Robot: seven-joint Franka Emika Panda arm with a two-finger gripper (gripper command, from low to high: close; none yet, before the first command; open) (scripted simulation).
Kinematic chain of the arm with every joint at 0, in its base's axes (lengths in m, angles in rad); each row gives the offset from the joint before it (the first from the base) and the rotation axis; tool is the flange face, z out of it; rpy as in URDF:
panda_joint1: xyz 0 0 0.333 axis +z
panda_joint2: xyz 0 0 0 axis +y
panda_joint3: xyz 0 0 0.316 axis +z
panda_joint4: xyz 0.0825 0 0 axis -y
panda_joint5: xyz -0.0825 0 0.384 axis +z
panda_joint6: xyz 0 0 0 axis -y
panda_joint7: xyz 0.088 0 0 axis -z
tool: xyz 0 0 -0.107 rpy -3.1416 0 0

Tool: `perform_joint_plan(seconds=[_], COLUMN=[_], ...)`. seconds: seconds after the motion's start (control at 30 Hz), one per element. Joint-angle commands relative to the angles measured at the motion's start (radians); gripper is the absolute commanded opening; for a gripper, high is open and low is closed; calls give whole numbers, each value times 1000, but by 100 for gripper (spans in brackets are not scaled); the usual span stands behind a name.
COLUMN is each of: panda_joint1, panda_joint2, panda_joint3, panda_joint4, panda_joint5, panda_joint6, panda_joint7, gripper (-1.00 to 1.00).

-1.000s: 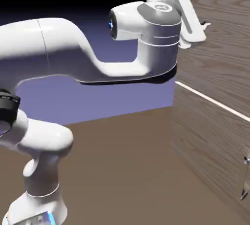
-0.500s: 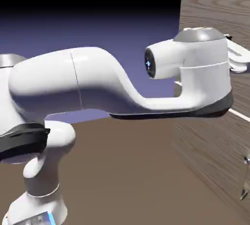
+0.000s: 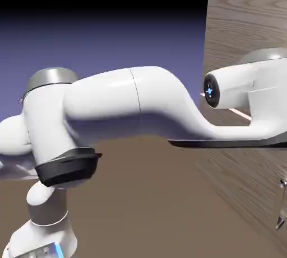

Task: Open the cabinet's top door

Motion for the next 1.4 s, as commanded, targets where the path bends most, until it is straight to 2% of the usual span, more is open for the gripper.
perform_joint_plan(seconds=[0.0,0.57,0.97,1.37], panda_joint1=[-36,-652,-1087,-1522], panda_joint2=[6,121,77,-81], panda_joint3=[21,421,748,1096], panda_joint4=[-35,-485,-743,-978], panda_joint5=[0,7,227,552], panda_joint6=[-19,-238,-322,-331], panda_joint7=[9,239,177,54], gripper=[-100,-100,-100,-100])
